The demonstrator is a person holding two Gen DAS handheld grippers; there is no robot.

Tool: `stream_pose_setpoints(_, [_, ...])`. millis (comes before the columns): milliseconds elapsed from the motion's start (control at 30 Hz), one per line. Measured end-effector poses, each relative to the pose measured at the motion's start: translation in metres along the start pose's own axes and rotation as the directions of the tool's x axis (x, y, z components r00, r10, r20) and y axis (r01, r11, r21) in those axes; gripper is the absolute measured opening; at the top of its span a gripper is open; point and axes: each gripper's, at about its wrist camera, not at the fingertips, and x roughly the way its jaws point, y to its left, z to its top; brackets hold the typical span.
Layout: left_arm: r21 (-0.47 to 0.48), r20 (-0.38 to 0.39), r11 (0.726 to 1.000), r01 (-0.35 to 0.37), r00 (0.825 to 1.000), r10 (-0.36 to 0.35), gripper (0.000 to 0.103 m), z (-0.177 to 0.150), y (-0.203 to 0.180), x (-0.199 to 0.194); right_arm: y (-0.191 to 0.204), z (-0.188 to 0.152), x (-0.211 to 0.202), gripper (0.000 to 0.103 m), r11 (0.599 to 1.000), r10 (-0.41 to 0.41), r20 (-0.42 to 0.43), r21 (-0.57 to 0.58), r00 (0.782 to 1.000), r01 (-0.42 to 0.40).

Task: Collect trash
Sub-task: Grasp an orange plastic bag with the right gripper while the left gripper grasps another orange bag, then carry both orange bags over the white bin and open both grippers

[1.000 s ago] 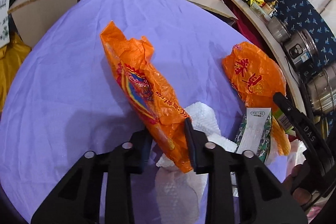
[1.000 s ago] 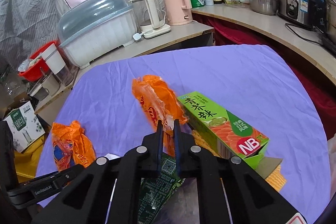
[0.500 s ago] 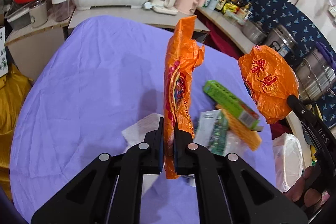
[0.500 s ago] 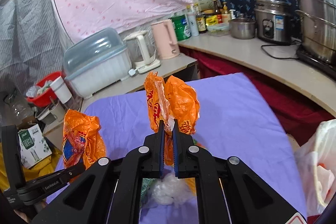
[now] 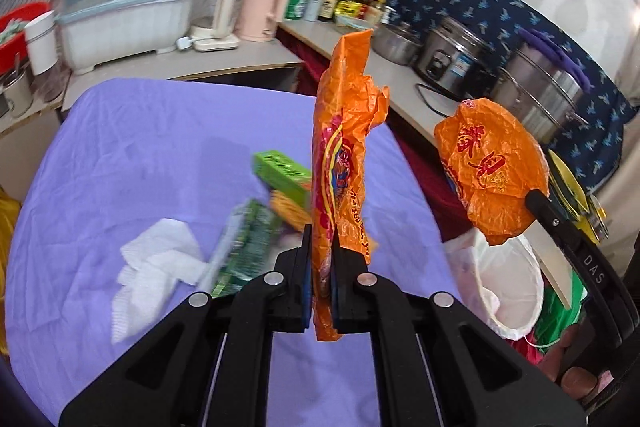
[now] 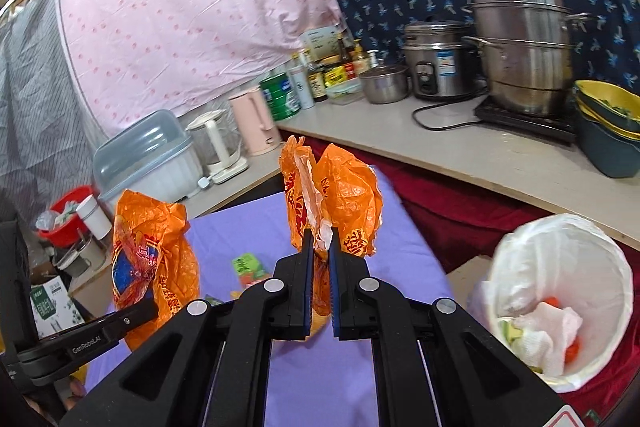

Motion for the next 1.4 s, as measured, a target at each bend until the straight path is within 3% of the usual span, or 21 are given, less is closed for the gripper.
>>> stream_pose_setpoints(300, [0.128, -0.028, 0.988, 0.088, 0.996, -0.085, 0.006, -0.017, -0.09, 0.01, -0.078, -0.003, -0.046, 0.007, 0.991, -0.103, 0.039, 0.088, 0.994, 0.099])
stream_pose_setpoints(667, [0.255, -0.1, 0.949, 0.183, 0.982, -0.162, 0.006, -0.046, -0.185, 0.03, -0.159, -0.017, -0.084, 0.007, 0.962, -0.216, 0.048, 0.18, 0.975, 0.204])
stream_pose_setpoints(1033, [0.332, -0.17, 0.916, 0.225, 0.969, -0.177, 0.006, -0.069, -0.241, 0.054, -0.218, -0.033, -0.102, 0.007, 0.928, -0.286, 0.036, 0.259, 0.958, 0.267])
stream_pose_setpoints(1400, [0.382, -0.242, 0.885, 0.265, 0.953, -0.181, 0.006, -0.093, -0.286, 0.081, -0.25, -0.049, -0.105, 0.007, 0.904, -0.32, 0.007, 0.302, 0.947, 0.303])
